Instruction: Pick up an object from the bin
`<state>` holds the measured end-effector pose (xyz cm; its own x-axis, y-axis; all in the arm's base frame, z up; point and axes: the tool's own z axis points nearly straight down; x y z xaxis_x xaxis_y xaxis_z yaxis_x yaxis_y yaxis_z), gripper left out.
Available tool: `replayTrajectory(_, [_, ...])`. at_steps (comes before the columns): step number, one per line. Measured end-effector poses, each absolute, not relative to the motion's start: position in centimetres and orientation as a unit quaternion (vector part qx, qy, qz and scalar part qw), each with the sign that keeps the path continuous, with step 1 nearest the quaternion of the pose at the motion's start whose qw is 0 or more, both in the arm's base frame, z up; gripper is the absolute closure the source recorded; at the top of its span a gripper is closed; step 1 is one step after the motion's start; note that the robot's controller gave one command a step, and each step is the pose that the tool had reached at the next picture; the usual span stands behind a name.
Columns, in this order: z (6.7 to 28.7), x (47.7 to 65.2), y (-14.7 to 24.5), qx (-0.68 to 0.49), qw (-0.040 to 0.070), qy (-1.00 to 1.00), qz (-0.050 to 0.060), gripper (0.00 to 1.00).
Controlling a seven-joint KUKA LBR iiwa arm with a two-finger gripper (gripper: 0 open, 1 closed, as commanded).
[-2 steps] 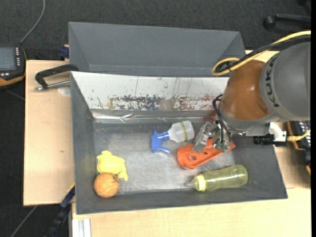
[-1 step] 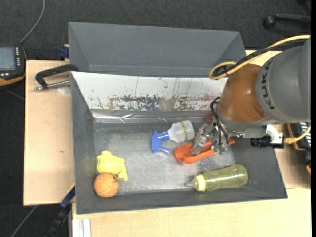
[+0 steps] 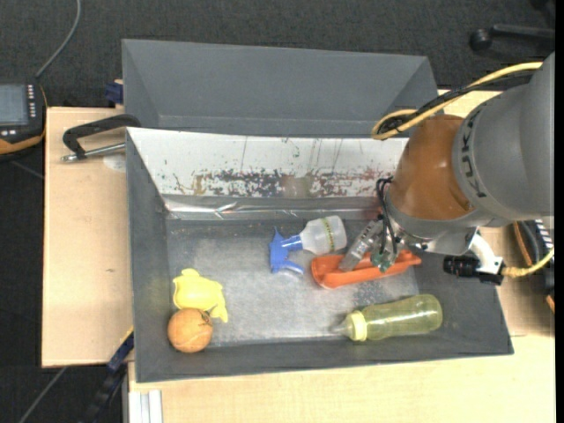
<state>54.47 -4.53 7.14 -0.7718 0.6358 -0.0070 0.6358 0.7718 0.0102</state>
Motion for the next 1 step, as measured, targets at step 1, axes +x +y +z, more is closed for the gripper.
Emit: replayTrajectory(1, [7.13, 54.39, -4.41, 0.364, 0.005, 0.932, 0.003, 1.0])
